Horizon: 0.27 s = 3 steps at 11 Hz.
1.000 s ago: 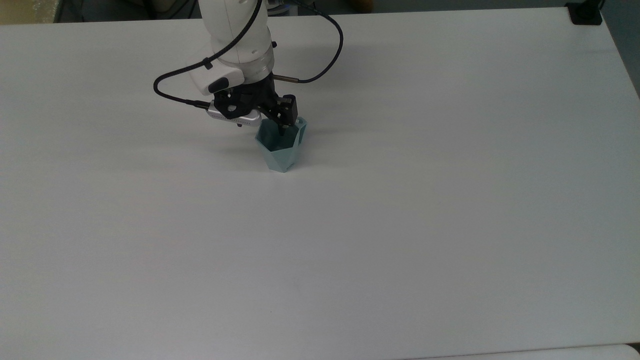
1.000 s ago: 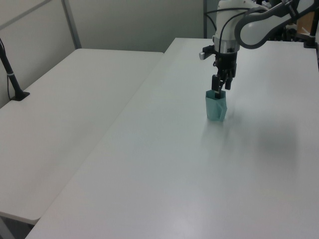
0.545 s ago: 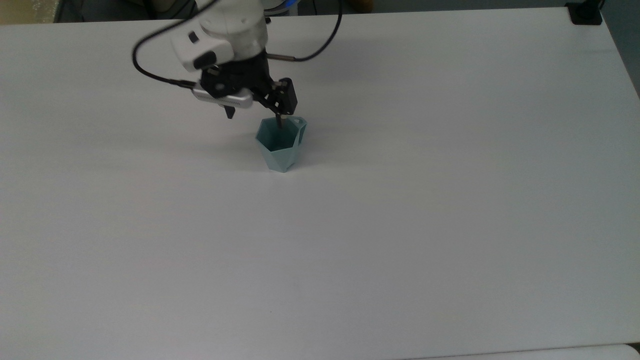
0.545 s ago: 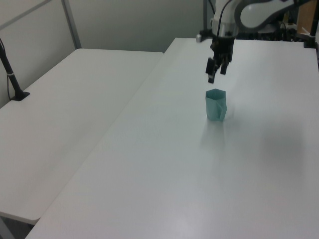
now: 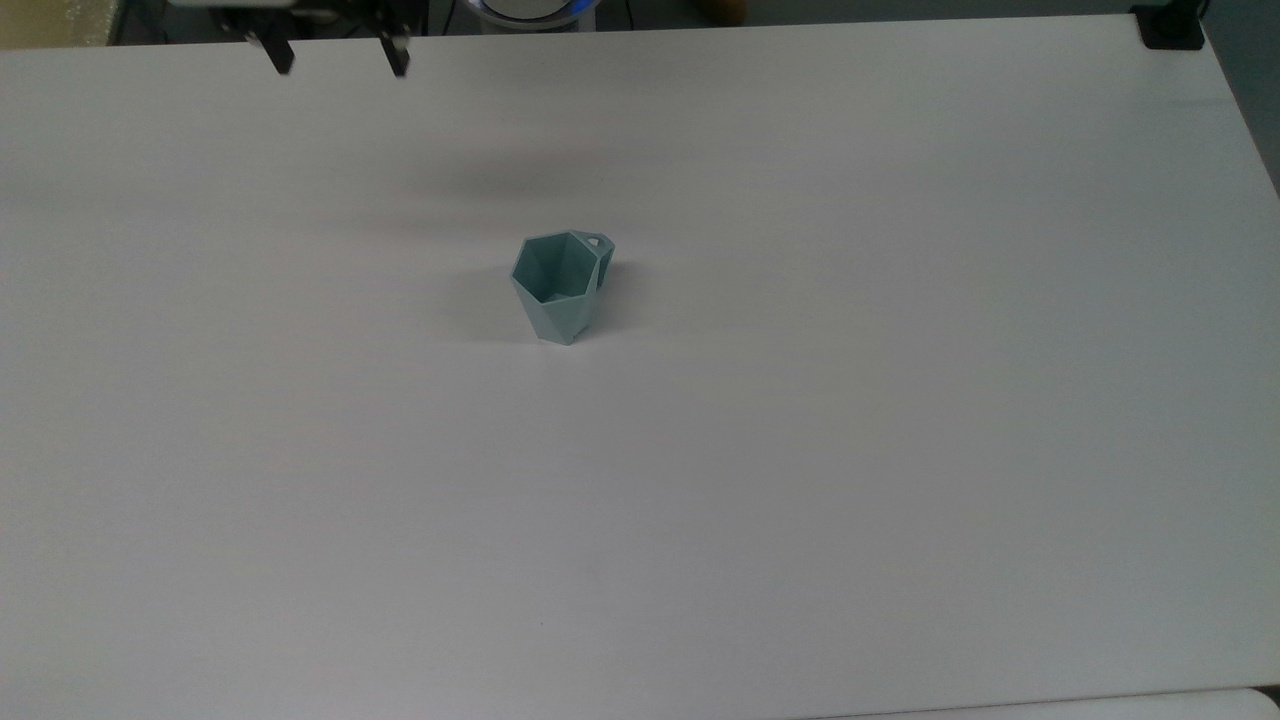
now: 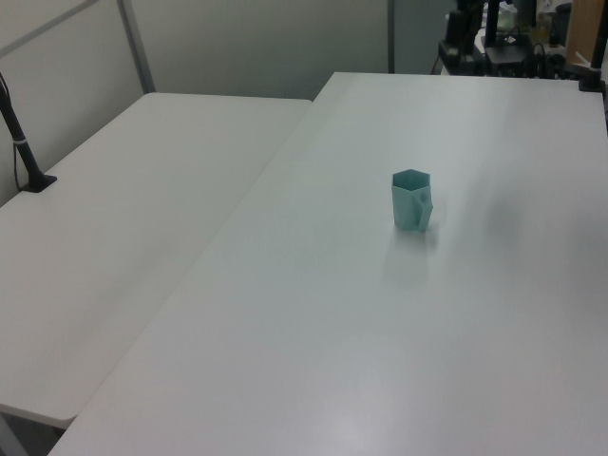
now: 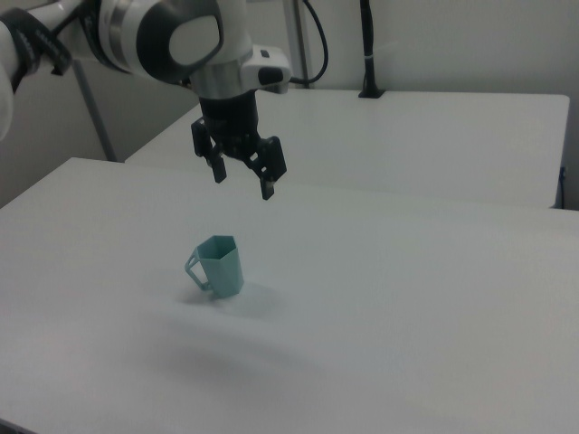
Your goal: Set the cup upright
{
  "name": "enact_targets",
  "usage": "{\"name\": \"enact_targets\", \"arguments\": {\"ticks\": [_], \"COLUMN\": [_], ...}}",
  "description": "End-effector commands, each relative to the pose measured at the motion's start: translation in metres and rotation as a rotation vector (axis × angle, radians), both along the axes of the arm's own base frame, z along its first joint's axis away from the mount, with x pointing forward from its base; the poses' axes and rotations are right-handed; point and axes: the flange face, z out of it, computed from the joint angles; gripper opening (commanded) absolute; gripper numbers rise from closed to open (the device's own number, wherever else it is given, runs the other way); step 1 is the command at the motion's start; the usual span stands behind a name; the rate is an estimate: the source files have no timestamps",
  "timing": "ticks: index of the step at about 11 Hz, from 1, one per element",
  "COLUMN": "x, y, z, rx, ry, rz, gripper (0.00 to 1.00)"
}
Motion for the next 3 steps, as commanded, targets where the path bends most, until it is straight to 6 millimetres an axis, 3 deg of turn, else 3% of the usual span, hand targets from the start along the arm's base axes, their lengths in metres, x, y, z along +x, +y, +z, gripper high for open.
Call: {"name": "enact_targets", "arguments": {"ticks": [1,3], "x": [-0.0090,-0.0088], "y": [-0.0018,-0.0003], "z": [0.0280,0.0295], "rx": [0.013,0.013], "ry": [-0.026,-0.033], "rz": [0.028,0.028], "gripper": [1.00,1.00]}}
